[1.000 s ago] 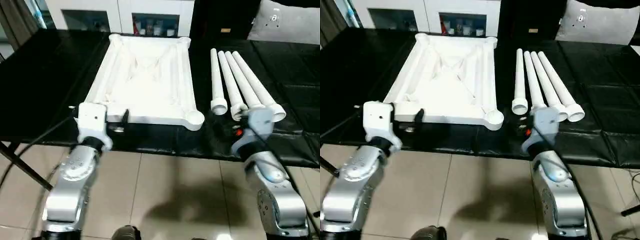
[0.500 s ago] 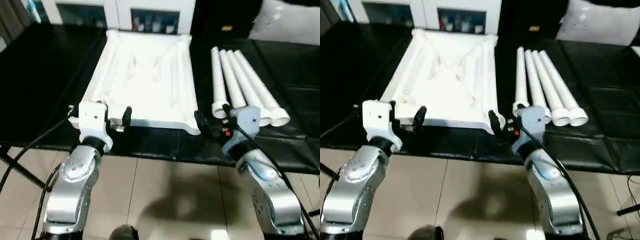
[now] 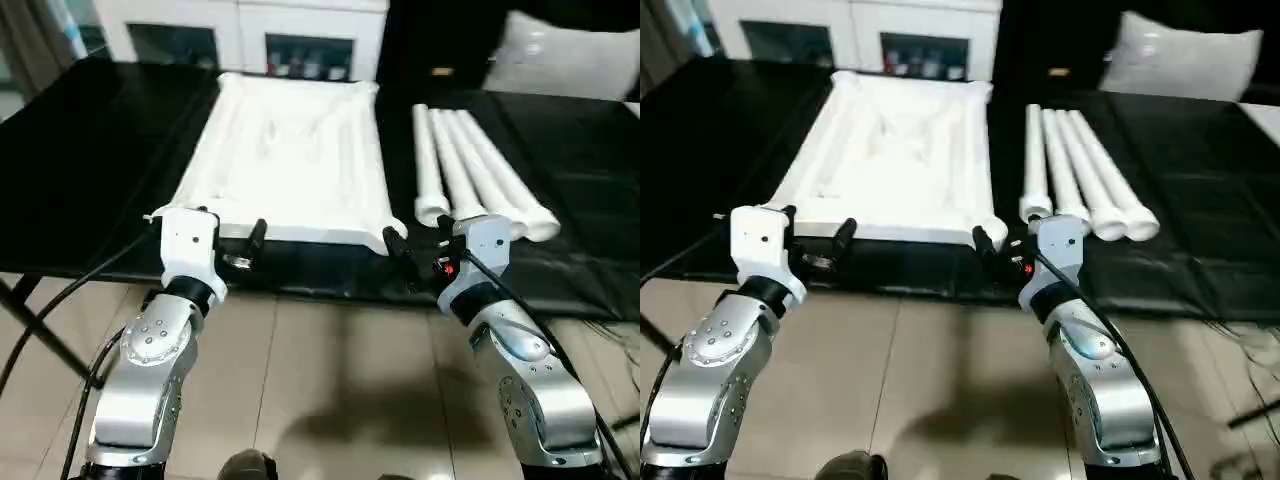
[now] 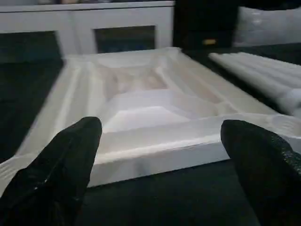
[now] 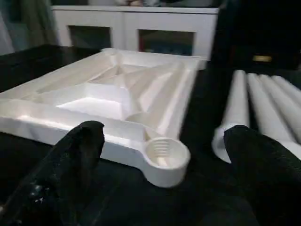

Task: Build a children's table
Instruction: Move to table

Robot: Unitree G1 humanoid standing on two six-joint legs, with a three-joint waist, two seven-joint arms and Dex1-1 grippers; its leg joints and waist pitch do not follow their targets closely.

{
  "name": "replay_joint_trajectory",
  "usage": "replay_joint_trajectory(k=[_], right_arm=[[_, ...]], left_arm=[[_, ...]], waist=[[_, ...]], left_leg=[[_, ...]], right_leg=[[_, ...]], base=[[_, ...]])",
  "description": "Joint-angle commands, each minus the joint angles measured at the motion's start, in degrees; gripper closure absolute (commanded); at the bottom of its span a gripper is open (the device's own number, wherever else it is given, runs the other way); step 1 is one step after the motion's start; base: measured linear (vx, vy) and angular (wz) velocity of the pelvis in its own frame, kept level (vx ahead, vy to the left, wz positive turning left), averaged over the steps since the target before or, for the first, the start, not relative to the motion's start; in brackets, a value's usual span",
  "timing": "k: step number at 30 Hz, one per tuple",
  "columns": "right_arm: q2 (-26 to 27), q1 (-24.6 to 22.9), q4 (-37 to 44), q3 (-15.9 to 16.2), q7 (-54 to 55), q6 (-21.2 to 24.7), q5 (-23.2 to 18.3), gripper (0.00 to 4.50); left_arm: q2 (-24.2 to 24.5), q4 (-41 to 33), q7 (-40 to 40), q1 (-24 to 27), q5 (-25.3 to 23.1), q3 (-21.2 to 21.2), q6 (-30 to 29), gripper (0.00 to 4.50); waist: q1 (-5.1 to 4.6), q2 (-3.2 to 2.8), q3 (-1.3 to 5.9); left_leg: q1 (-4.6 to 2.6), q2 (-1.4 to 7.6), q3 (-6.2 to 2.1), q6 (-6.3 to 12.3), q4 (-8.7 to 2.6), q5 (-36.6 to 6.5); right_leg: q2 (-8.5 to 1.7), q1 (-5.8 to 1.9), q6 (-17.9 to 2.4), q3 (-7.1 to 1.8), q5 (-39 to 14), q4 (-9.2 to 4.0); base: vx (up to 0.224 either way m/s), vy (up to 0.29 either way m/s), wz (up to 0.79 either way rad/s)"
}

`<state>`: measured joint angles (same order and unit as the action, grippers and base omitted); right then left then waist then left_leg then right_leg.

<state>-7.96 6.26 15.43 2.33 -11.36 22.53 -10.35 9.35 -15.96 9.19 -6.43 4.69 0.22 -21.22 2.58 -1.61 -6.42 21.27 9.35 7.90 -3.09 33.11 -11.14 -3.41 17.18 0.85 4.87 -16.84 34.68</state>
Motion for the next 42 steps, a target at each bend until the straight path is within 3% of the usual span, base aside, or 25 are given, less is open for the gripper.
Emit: replay_joint_trajectory(k=[1,2,3,4,5,6,9,10,11,14,16,18,19,23,24,27,29,30,32,36,37,38,39,40,42], right_arm=[[-0.20,-0.31,0.14,-0.89,0.70,0.21,0.69,0.06],[-0.23,-0.30,0.11,-0.82,0.72,0.27,0.76,0.06],[-0.28,-0.27,0.02,-0.66,0.79,0.37,0.93,0.06],[-0.29,-0.25,-0.01,-0.61,0.82,0.40,0.98,0.06],[-0.29,-0.17,-0.13,-0.43,0.89,0.44,1.12,0.06],[-0.21,-0.08,-0.22,-0.37,0.92,0.54,1.08,0.06],[-0.11,0.02,-0.30,-0.34,0.87,0.67,0.91,0.06],[0.00,0.04,-0.39,-0.27,0.77,0.70,0.71,0.06],[0.03,0.05,-0.39,-0.26,0.74,0.71,0.66,0.06],[0.07,0.04,-0.29,-0.12,0.58,0.69,0.38,0.06],[0.10,0.07,-0.36,-0.17,0.56,0.64,0.39,0.06],[0.17,0.08,-0.55,-0.30,0.50,0.59,0.50,0.06],[0.20,0.06,-0.62,-0.37,0.43,0.55,0.54,0.06],[-0.08,0.00,-0.57,-0.39,0.33,0.54,0.47,0.06],[-0.17,0.00,-0.54,-0.41,0.29,0.54,0.40,0.06],[-0.38,0.15,-0.66,-0.50,0.21,0.53,0.40,0.06],[-0.37,0.24,-0.71,-0.60,0.09,0.56,0.46,0.06],[-0.31,0.33,-0.74,-0.69,-0.05,0.60,0.47,0.06],[-0.33,0.42,-0.78,-0.69,-0.11,0.60,0.50,0.06],[-0.41,0.51,-0.74,-0.41,-0.09,0.56,0.65,0.06],[-0.73,0.58,-0.54,-0.04,-0.70,1.14,0.45,0.06],[-0.77,0.67,-0.50,-0.02,-1.02,2.00,-0.03,0.06],[-1.06,0.68,-0.48,0.36,-1.17,2.06,0.38,0.06],[-1.32,0.70,-0.53,0.84,-1.43,1.77,0.87,0.06],[-0.65,0.62,-0.55,0.35,-0.94,1.43,0.51,0.06]], left_arm=[[-0.05,0.42,0.20,-0.67,0.32,-0.04,0.11,0.00],[-0.07,0.47,0.18,-0.71,0.32,0.00,0.08,0.00],[-0.10,0.51,0.17,-0.74,0.28,0.01,0.04,0.00],[-0.11,0.54,0.19,-0.76,0.27,0.02,0.05,0.00],[-0.11,0.57,0.26,-0.81,0.24,0.05,0.08,0.00],[-0.09,0.56,0.27,-0.85,0.21,0.08,0.05,0.00],[-0.02,0.41,0.24,-0.81,0.17,0.08,-0.04,0.00],[0.04,0.15,0.15,-0.60,0.34,0.23,-0.18,0.00],[0.03,0.11,0.17,-0.56,0.41,0.27,-0.18,0.00],[0.10,-0.14,0.16,-0.45,0.10,0.28,-0.32,0.00],[0.08,-0.29,0.17,-0.44,0.07,0.31,-0.38,0.00],[0.09,-0.32,0.18,-0.45,0.14,0.34,-0.39,0.00],[0.07,-0.34,0.18,-0.43,0.17,0.33,-0.38,0.00],[-0.07,-0.44,0.26,-0.08,-0.05,-0.27,-0.38,0.00],[-0.12,-0.44,0.33,0.00,-0.10,-0.42,-0.38,0.00],[-0.21,-0.29,0.48,-0.07,-0.25,-0.72,-0.26,0.00],[-0.22,-0.16,0.51,-0.21,-0.25,-0.86,-0.17,0.00],[-0.24,0.05,0.52,-0.42,-0.21,-0.92,-0.07,0.00],[-0.22,0.26,0.50,-0.64,-0.29,-1.02,0.01,0.00],[0.09,0.54,0.76,-0.97,-0.18,-0.77,0.24,0.00],[0.14,0.58,0.81,-1.00,-0.17,-0.72,0.24,0.00],[0.15,0.69,0.84,-1.09,-0.21,-0.70,0.24,0.00],[0.12,0.74,0.97,-1.14,-0.23,-0.70,0.31,0.00],[0.09,0.87,1.14,-1.25,-0.24,-0.74,0.44,0.00],[0.20,1.01,1.38,-1.35,-0.23,-0.94,0.51,0.00]], waist=[[2.32,-1.95,2.60],[2.10,-1.07,2.59],[1.17,3.47,2.97],[2.24,2.35,1.86],[1.47,3.33,0.78],[2.62,2.56,0.97],[1.99,-0.58,3.54],[-2.51,-1.78,5.29],[-2.07,-2.07,5.34],[-2.78,0.48,4.94],[-0.96,4.57,4.69],[1.09,4.36,5.69],[1.22,3.85,4.96],[-1.11,-1.00,3.42],[-2.65,-1.30,4.31],[-3.42,-0.29,5.20],[-2.96,2.72,4.77],[-0.43,3.60,4.16],[0.97,3.15,4.88],[-0.86,-1.72,4.93],[-3.44,-2.31,6.40],[-3.34,-1.83,6.43],[-3.34,-1.83,6.43],[-3.28,-0.48,5.64],[-1.46,4.00,5.74]], left_leg=[[1.77,3.40,0.99,-5.13,-12.28,-56.93],[1.27,3.78,1.77,-3.60,-11.93,-53.67],[-4.17,1.44,1.67,-1.33,-0.33,-34.91],[-1.89,-1.51,-1.80,4.86,9.01,-7.73],[2.10,-2.28,-3.27,5.11,11.23,-6.19],[2.41,-0.63,-3.75,3.10,8.07,-5.72],[-4.42,1.62,-2.88,3.83,-1.45,-9.97],[-10.43,7.50,-10.57,10.65,-4.90,-14.53],[-10.76,7.18,-10.67,13.85,-4.14,-14.08],[-8.37,4.89,-6.38,25.02,-2.72,-2.62],[-2.26,-2.80,-1.24,16.67,0.14,-12.05],[2.31,-3.02,-2.59,11.08,6.41,-5.42],[3.78,-2.48,-3.20,7.71,6.62,-1.59],[0.39,2.79,-5.08,7.12,-3.37,-3.68],[-6.40,6.12,-8.05,9.69,-4.15,-14.56],[-9.51,7.07,-10.53,26.25,-2.74,-2.64],[-4.58,1.52,-5.50,24.41,-1.24,-3.50],[0.98,-3.53,-2.07,18.69,4.24,-6.30],[4.76,-2.30,-3.21,8.57,6.57,-0.08],[-1.39,3.16,-5.17,10.32,-2.69,1.17],[-9.30,6.68,-10.38,19.67,-2.35,5.52],[-9.74,8.28,-11.82,27.91,-1.65,10.21],[-9.74,8.28,-11.82,27.91,-1.65,10.21],[-7.08,2.43,-13.61,37.22,-1.57,9.71],[2.30,-5.80,-6.70,25.40,3.91,-0.74]], right_leg=[[1.19,-5.04,-2.45,2.43,-10.29,6.55],[0.29,-4.65,-2.29,0.40,-12.54,6.78],[-6.69,0.73,-2.61,-5.07,-46.10,-6.03],[-10.89,0.40,-7.82,-11.40,-63.58,-11.90],[-11.86,-3.27,-8.33,-11.40,-62.46,-11.23],[-10.68,-4.65,-8.83,-8.70,-53.62,-9.64],[-2.24,-3.06,-13.21,-3.47,-22.21,-5.40],[0.43,3.52,-7.44,-1.40,-6.26,4.16],[0.29,4.88,-4.97,-1.28,-4.76,5.25],[-2.64,8.06,-0.89,-3.03,6.49,3.71],[-5.09,0.79,-4.36,-8.07,-2.14,-4.49],[-10.39,-5.35,-10.45,-11.89,-15.10,-5.85],[-9.35,-5.22,-14.30,-10.77,-10.55,-5.44],[-0.68,-1.11,-13.33,-1.81,-10.53,-3.04],[0.36,3.77,-10.54,-1.66,-8.56,0.79],[-1.77,8.35,-1.59,-2.63,-0.11,5.00],[-4.16,4.22,-2.62,-5.50,4.90,-1.03],[-8.97,-1.93,-7.63,-10.68,-1.77,-5.96],[-8.77,-5.90,-14.64,-10.21,-3.23,-5.16],[-0.18,-1.86,-12.16,-2.40,-4.58,-2.44],[0.76,5.41,-7.84,-1.21,-4.32,3.51],[-0.55,7.42,-2.47,-1.84,-4.83,6.11],[-0.55,7.42,-2.47,-1.84,-4.83,6.11],[-0.81,7.59,0.78,-2.75,-2.71,4.47],[-6.40,-1.84,1.27,-7.42,5.26,-4.62]], base=[[-0.099,0.055,-0.11],[-0.056,-0.044,0.04],[-0.056,-0.044,0.04],[0.055,-0.066,0.07],[0.125,-0.003,-0.07],[0.125,-0.003,-0.07],[0.055,0.018,0.25],[0.089,0.043,0.14],[0.124,0.035,0.05],[0.134,-0.003,0.10],[0.040,-0.048,0.06],[0.103,-0.102,0.00],[0.125,-0.063,-0.15],[0.124,0.003,-0.07],[0.151,0.053,0.00],[0.138,0.027,0.03],[0.099,-0.037,0.10],[0.088,-0.056,0.13],[0.105,-0.057,-0.06],[0.116,-0.006,-0.06],[0.184,0.046,-0.02],[0.156,0.019,0.04],[0.156,0.019,0.04],[0.080,0.014,0.28],[0.072,-0.037,0.67]])
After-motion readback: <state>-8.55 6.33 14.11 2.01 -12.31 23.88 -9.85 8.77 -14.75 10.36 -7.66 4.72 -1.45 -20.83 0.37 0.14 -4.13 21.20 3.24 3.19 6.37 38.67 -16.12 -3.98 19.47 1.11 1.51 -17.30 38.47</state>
